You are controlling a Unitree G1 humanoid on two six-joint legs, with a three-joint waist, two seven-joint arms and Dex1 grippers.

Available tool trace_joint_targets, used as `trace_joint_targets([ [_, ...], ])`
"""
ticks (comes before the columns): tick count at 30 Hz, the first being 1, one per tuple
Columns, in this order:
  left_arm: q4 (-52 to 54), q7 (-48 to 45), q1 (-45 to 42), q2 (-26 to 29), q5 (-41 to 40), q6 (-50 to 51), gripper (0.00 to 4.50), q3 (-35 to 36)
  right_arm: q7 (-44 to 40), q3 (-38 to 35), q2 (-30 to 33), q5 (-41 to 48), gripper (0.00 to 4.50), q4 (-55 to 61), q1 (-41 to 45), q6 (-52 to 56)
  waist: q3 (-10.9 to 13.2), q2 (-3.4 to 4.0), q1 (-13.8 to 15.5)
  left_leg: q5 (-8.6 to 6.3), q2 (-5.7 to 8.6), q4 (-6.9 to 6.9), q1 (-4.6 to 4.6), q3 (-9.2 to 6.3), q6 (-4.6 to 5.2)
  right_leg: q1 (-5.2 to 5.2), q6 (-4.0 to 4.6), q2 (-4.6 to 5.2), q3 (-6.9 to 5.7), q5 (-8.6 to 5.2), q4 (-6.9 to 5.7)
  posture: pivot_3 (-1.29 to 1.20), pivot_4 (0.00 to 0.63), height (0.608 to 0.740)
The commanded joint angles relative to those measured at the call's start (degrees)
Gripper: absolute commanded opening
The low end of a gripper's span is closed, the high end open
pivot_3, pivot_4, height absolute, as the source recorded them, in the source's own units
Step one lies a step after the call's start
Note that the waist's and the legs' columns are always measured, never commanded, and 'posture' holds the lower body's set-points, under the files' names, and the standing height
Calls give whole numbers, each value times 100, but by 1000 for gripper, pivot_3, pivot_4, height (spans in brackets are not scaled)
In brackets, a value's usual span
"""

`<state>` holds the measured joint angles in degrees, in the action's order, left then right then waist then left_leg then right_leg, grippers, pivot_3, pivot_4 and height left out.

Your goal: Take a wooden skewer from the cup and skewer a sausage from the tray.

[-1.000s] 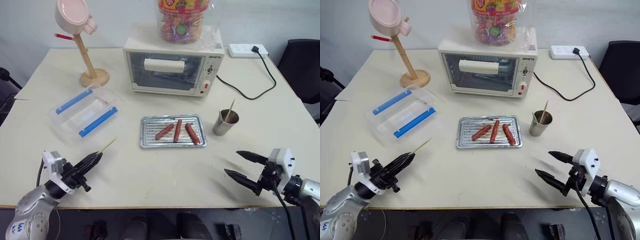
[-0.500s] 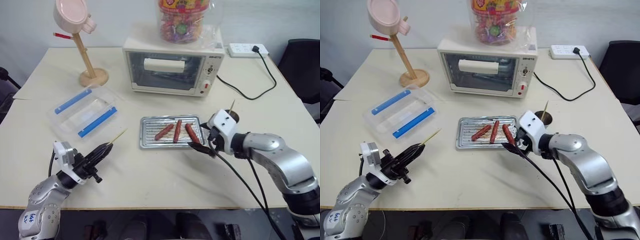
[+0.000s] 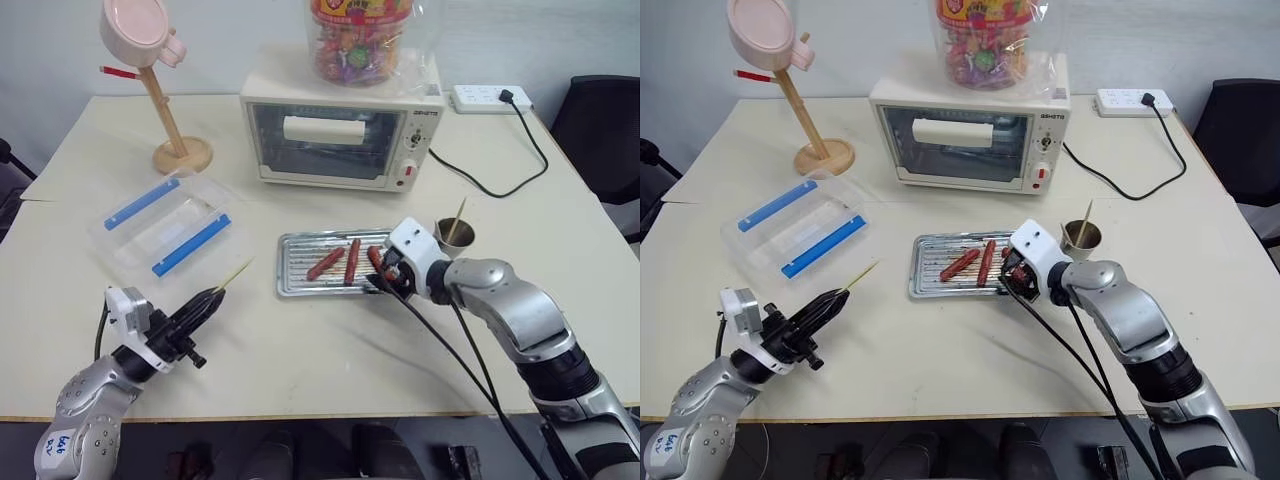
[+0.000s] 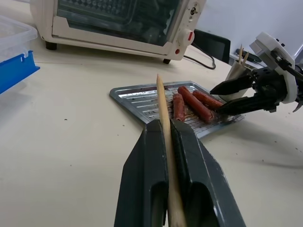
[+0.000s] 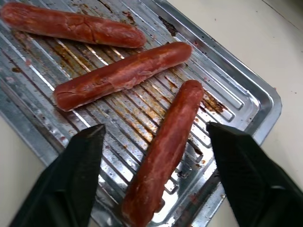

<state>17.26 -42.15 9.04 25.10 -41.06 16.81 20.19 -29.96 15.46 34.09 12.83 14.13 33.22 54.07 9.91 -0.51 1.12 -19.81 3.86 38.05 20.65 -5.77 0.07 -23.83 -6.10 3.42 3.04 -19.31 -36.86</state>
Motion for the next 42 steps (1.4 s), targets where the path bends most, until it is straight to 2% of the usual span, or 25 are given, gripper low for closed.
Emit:
trace_joint_targets([
  [1, 220, 28, -32, 5, -94, -16, 0, 36, -12, 23, -86, -119, 2784, -11, 119, -2, 0, 0, -6, 0, 0, 0, 0, 0, 0, 0, 0, 0, 0, 0, 0, 0, 150, 740],
  [8, 242, 42, -49, 19, -104, 0, 0, 46, -13, 12, -206, -233, 2784, -132, 118, -18, 0, 0, -31, 0, 0, -1, 0, 0, 0, -1, 0, 0, 0, 0, -1, 0, 150, 740],
  [11, 253, 46, -47, 22, -107, 8, 0, 42, 10, 2, -286, -273, 2327, -170, 99, -28, 0, 0, -61, 0, 0, -1, 0, 0, 0, -1, 0, 0, 0, 0, -1, 0, 150, 740],
  [15, 266, 47, -43, 21, -114, 16, 0, 39, -7, -15, -331, -306, 1298, -177, 80, -1, 0, 0, -116, 0, 0, -1, 0, 0, 0, -1, 0, 0, 0, 0, -3, 0, 150, 740],
  [24, 296, 42, -30, 27, -132, 55, 0, 38, 16, -60, -399, -320, 1298, -191, 58, 33, 0, 0, -121, 0, 0, -1, 0, 0, 0, -1, 0, 0, 0, 0, -2, 0, 150, 740],
  [28, 285, 31, -45, 38, -143, 77, 0, 38, 14, -76, -395, -312, 515, -191, 35, 35, 0, 0, -121, 0, 0, -1, 0, 0, 0, -1, 0, 0, 0, 0, -2, 0, 150, 740],
  [33, 285, 21, -48, 47, -143, 92, 0, 32, -1, -134, -333, -324, 515, -125, 32, -34, 0, 0, -121, 0, 0, -1, 0, 0, 0, -1, 0, 0, 0, 0, -2, 0, 150, 740],
  [38, 292, -120, -56, 165, -81, 100, 0, 7, -502, -331, 214, -163, 515, 382, 119, -165, 1, 1, -116, 0, 1, -1, 4, 0, 0, -5, 0, 1, 0, 0, -2, 0, 150, 740],
  [42, 351, -562, -93, 545, 11, 90, 0, -116, -1836, -521, 1092, 298, 515, 929, 130, -921, 1, 1, -113, 0, 2, 7, 41, -2, 1, -33, -1, 2, -1, 0, -2, 0, 150, 740],
])
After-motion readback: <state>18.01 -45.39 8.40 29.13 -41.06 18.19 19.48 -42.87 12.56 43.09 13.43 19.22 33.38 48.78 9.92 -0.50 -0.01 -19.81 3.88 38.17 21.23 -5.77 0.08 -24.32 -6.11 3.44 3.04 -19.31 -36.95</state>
